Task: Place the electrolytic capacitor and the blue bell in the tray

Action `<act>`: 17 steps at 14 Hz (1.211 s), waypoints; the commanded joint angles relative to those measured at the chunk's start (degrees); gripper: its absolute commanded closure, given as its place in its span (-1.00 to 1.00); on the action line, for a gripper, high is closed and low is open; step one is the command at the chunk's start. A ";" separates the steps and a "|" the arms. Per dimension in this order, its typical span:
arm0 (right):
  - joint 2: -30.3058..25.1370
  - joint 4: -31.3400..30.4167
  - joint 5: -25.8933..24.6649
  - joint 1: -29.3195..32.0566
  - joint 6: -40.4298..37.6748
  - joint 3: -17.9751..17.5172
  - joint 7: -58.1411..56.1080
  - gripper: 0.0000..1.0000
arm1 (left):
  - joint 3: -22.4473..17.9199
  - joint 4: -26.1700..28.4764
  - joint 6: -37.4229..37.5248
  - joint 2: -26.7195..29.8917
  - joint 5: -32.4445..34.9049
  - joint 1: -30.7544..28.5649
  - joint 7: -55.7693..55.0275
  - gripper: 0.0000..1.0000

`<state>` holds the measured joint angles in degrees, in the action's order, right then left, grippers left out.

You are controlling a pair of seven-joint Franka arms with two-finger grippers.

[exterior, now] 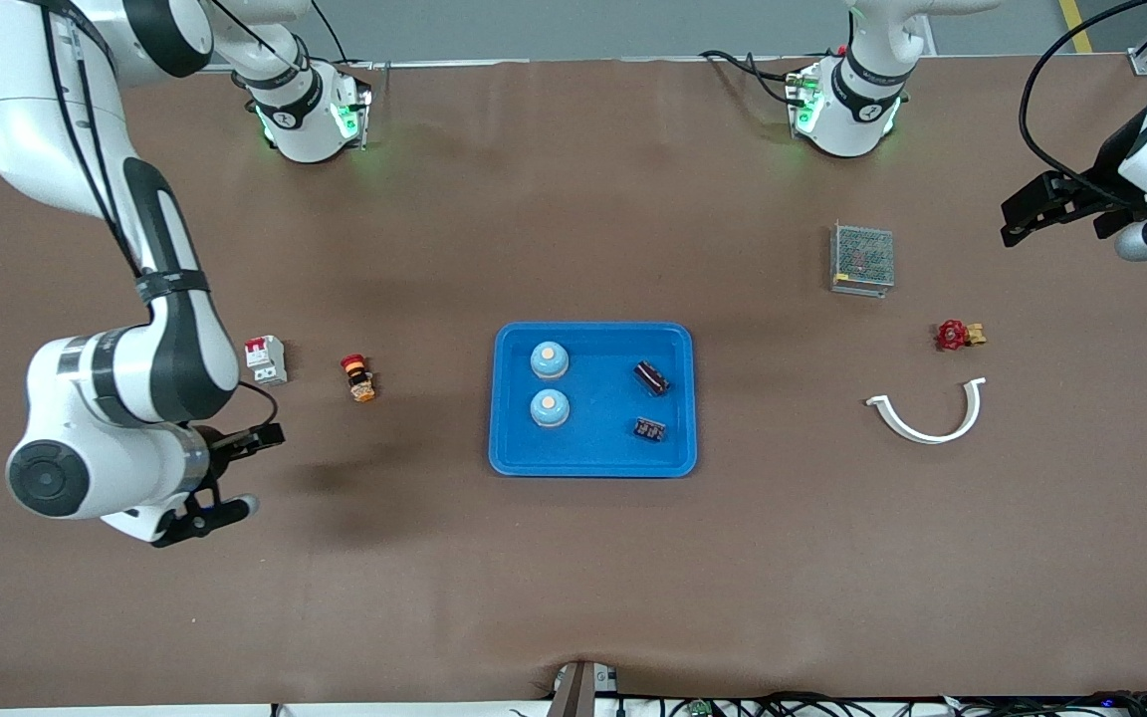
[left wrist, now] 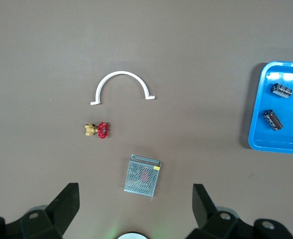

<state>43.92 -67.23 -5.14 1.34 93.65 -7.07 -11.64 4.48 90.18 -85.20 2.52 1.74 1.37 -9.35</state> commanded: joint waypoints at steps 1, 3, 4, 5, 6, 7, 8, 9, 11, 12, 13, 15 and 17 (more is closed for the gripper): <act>-0.06 -1.15 -0.13 3.22 -0.58 -0.05 -0.05 -1.00 | -0.26 -0.09 0.04 0.55 -0.95 0.12 0.30 -1.00; 0.55 -1.24 -0.48 4.89 -0.23 0.48 -0.14 -1.00 | -0.26 -0.18 0.04 0.55 -0.95 0.12 0.30 -1.00; 0.55 -1.24 -0.57 5.51 -0.14 0.48 -0.23 -1.00 | -0.26 -0.09 0.04 0.55 -0.95 0.12 0.30 -1.00; 0.55 -1.33 -0.66 5.86 -0.14 0.48 -0.14 -1.00 | -0.26 -0.18 0.04 0.55 -0.95 0.12 0.30 -1.00; 0.55 -1.33 -0.74 6.13 -0.22 0.91 -0.14 -1.00 | -0.26 -0.18 0.04 0.55 -0.95 0.12 0.30 -1.00; 0.47 -1.33 -0.66 6.39 -0.40 1.70 -0.14 -1.00 | -0.26 -0.18 0.04 0.47 -0.95 0.12 0.30 -1.00; 0.29 -1.24 -0.57 7.09 -0.66 1.88 0.12 -1.00 | -0.26 -0.18 0.04 0.46 -0.95 0.12 0.30 -1.00; -0.14 -0.72 -0.57 7.53 -0.84 2.06 0.12 -1.00 | -0.26 -0.18 0.04 0.55 -0.95 0.12 0.30 -1.00; -2.07 -0.36 -0.57 7.36 -2.15 3.11 0.21 -1.00 | -0.35 -0.18 0.04 0.46 -0.95 0.12 0.30 -1.00; -3.91 -0.36 -0.57 7.45 -2.68 3.55 0.04 -1.00 | -0.26 -0.18 0.04 0.55 -0.95 0.12 0.30 -1.00; -6.54 -0.36 -0.57 7.45 -2.77 3.64 0.03 -1.00 | -0.35 -0.18 0.04 0.73 -0.95 0.12 0.30 -1.00; -11.20 -0.36 -0.30 7.45 -4.17 3.56 0.12 -1.00 | -0.35 -0.18 0.04 0.82 -0.95 0.04 0.30 -1.00; -15.24 -0.36 0.13 7.36 -7.16 3.47 0.21 -1.00 | -0.35 -0.18 0.04 0.82 -0.95 0.04 0.30 -1.00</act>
<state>33.41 -65.74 -5.34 8.45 88.45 -3.16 -11.66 4.46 90.04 -85.20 2.68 1.74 1.36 -9.35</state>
